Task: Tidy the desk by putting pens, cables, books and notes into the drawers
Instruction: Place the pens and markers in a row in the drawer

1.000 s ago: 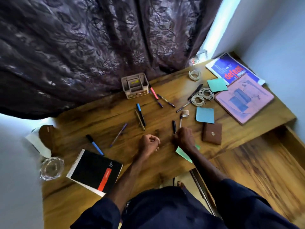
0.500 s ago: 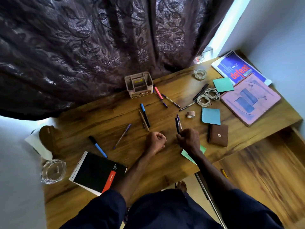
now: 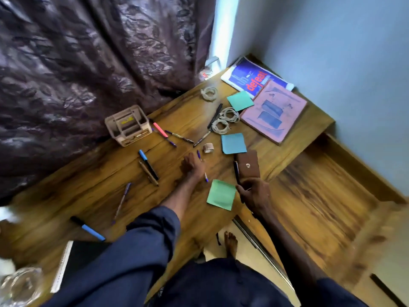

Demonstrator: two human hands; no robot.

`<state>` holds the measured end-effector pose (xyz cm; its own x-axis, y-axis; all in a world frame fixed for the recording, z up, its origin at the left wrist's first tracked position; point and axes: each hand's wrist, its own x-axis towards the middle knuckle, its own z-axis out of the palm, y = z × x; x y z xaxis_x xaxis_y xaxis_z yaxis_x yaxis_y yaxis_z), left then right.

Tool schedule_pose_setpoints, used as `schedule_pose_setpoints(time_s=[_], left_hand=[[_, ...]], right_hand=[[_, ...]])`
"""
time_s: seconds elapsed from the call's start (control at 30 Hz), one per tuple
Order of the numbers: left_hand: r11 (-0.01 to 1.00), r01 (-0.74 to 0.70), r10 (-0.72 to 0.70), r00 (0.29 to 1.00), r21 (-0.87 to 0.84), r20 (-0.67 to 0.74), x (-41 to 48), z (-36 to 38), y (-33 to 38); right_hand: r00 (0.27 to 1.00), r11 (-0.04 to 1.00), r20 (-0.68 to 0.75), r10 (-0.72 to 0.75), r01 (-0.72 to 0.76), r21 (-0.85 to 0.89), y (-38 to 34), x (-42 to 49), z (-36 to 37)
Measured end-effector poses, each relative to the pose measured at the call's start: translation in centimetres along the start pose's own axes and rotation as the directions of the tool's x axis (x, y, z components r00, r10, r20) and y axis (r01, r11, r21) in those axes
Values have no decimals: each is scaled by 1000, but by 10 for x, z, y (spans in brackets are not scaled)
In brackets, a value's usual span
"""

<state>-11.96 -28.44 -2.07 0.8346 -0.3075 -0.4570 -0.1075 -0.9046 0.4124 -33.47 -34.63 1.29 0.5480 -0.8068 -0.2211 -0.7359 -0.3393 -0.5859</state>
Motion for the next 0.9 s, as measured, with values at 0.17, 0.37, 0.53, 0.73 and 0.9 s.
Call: schedule_pose_setpoints(time_s=[0.17, 0.37, 0.53, 0.73, 0.9], left_hand=[[1000, -18, 18, 998, 4, -67, -12, 8, 6], [934, -341, 321, 932, -108, -167, -103, 28, 22], [881, -389, 428, 898, -270, 102, -179, 84, 51], [911, 149, 124, 789, -383, 602, -235, 183, 66], [900, 410, -202, 696, -151, 689, -270, 282, 69]], right_hand=[[997, 992, 8, 79, -80, 99, 42, -14, -12], [987, 981, -35, 156, -150, 120, 77, -30, -43], [968, 963, -69, 243, -232, 137, 133, -41, -68], [915, 911, -30, 403, -398, 104, 206, -66, -81], [860, 858, 68, 506, -510, 63, 260, -96, -84]])
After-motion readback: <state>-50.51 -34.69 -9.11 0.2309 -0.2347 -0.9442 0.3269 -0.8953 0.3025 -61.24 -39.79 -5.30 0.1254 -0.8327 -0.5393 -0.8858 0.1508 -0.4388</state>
